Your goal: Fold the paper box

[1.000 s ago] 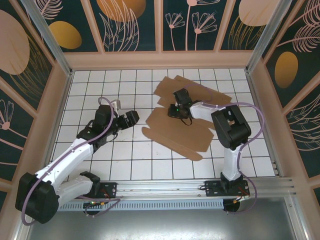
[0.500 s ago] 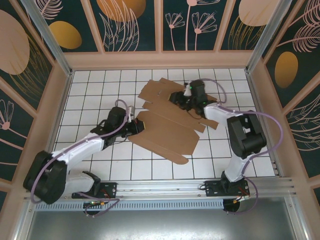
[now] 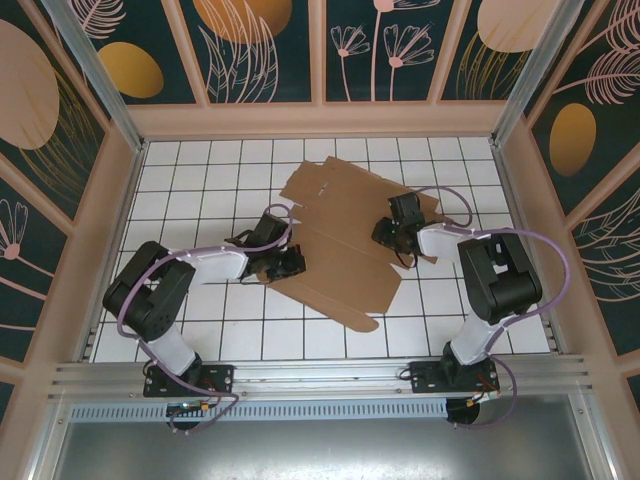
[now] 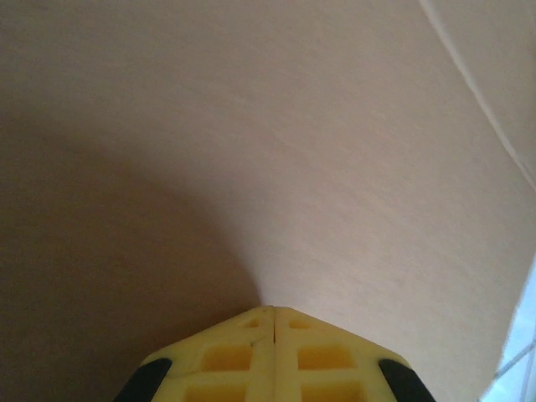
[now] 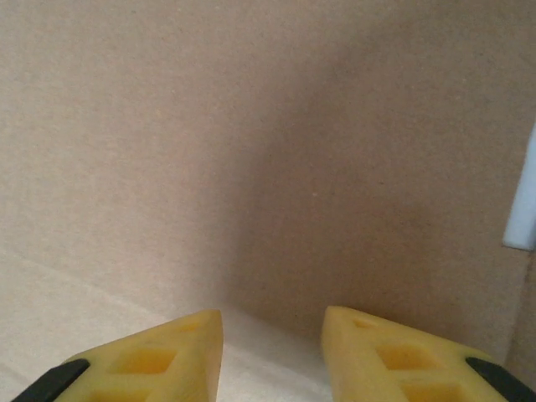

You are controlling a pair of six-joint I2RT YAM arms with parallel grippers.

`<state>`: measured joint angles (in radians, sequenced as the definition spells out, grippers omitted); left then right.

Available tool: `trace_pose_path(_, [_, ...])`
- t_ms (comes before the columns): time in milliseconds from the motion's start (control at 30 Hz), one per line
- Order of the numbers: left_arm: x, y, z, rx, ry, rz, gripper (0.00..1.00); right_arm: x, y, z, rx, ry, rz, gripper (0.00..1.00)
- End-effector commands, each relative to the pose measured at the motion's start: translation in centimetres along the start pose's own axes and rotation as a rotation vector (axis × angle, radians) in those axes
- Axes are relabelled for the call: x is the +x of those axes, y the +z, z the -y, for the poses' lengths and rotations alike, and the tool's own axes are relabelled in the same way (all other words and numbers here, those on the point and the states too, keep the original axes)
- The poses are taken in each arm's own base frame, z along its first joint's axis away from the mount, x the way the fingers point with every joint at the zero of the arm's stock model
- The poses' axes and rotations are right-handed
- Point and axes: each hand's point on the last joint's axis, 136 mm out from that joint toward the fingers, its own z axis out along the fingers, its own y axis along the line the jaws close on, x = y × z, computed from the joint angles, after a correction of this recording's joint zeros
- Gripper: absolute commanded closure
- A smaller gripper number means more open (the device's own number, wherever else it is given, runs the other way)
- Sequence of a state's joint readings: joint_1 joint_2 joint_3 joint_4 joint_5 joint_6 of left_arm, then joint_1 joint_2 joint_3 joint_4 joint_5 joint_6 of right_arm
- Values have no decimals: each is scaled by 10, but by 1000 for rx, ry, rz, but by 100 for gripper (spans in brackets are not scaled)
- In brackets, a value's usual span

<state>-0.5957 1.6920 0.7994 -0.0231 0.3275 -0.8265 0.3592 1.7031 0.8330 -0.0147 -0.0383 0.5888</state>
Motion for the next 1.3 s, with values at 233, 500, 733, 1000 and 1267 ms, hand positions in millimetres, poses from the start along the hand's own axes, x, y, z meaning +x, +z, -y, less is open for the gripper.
trace_pose_path(233, [-38, -18, -65, -163, -215, 152, 100, 62, -2, -11, -59, -48, -131, 55])
trace_pose_path(500, [-55, -20, -73, -152, -298, 173, 100, 129, -31, -119, -497, -196, -383, 41])
trace_pose_path(733, [-65, -19, -83, -100, -427, 183, 100, 70, -49, -108, -373, -236, -138, 31])
trace_pose_path(1000, [-75, -20, -103, -159, -449, 204, 100, 15, -50, -1, -60, -26, 24, 22])
trace_pose_path(1267, [-107, -34, -90, -144, -413, 240, 100, 51, -44, 12, -102, 45, -68, 14])
